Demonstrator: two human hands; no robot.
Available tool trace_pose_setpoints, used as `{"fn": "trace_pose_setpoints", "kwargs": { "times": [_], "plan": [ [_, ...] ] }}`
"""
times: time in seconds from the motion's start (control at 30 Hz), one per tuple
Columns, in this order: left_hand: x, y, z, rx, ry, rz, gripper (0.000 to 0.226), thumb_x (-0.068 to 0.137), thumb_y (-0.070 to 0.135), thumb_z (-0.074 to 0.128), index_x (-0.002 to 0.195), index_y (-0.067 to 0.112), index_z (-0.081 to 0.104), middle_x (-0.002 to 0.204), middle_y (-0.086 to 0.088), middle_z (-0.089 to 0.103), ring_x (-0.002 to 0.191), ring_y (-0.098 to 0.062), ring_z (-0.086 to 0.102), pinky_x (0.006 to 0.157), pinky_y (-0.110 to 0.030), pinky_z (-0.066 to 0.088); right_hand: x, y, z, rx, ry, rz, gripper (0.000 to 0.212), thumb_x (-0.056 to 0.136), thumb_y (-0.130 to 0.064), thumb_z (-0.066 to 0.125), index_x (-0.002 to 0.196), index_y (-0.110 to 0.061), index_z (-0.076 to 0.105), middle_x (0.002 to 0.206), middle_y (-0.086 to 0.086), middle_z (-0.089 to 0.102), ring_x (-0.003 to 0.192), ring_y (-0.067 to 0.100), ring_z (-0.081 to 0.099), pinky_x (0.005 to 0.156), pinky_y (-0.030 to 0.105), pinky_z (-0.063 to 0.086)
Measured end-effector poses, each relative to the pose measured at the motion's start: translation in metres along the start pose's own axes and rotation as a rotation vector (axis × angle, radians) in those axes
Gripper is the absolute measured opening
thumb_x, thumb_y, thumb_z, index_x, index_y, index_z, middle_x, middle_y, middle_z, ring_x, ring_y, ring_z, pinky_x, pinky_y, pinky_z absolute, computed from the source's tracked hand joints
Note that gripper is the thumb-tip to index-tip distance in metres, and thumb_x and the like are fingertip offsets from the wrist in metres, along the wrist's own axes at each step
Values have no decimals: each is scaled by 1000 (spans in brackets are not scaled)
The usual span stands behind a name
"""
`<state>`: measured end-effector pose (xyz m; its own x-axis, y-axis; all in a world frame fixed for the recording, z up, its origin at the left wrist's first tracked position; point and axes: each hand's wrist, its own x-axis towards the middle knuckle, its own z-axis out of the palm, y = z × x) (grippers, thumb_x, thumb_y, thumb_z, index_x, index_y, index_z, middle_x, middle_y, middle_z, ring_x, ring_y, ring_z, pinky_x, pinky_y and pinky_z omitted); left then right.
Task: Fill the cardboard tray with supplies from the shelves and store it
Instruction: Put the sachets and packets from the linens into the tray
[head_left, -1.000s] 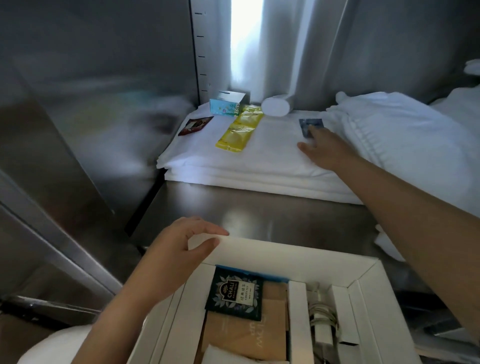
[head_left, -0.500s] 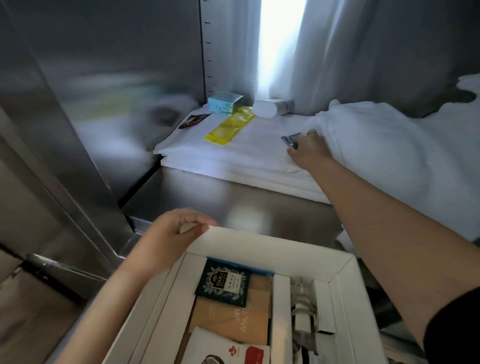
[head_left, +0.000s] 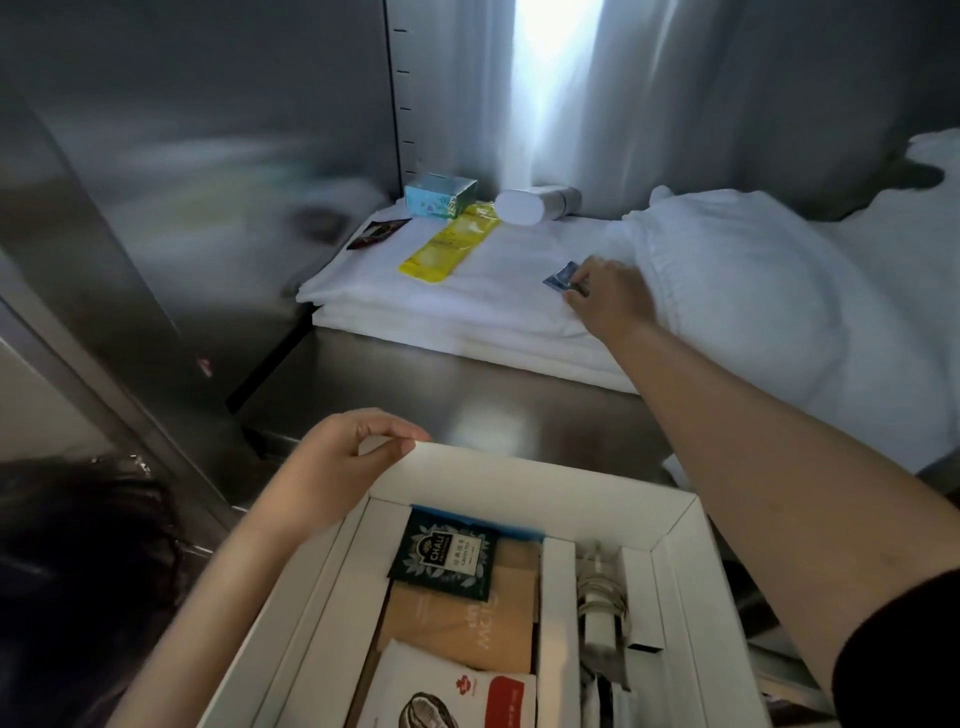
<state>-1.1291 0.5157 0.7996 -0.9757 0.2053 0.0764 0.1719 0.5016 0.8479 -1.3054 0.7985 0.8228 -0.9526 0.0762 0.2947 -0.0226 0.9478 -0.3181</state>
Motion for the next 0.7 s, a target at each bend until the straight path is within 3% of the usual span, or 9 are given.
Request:
{"fn": "trace_pose_setpoints", "kwargs": {
  "times": [0.23,0.43,0.7],
  "plan": [
    [3,0,1,23,3,17,16,91,11,61,93,18,75,92,9,71,90,3,62,81,-9,43,-7,-1,1,45,32,12,32,87,-24,64,113,-8,58,115,18,59,108,33,53,89,36,40],
    [3,-4,0,35,4,28,17,90,13,62,91,24,75,91,13,71,90,5,62,79,-6,41,-13,-5,-3,90,53,11,37,85,-25,66,116,-6,58,115,17,60,106,32,54,89,38,43],
    [6,-9,0,40,-23,11,20,91,17,61,90,32,74,91,25,69,93,5,61,82,-19,43,-34,-24,-17,235,78,-20,35,84,-25,67,114,-9,58,114,11,60,106,27,54,88,35,45]
  ]
}}
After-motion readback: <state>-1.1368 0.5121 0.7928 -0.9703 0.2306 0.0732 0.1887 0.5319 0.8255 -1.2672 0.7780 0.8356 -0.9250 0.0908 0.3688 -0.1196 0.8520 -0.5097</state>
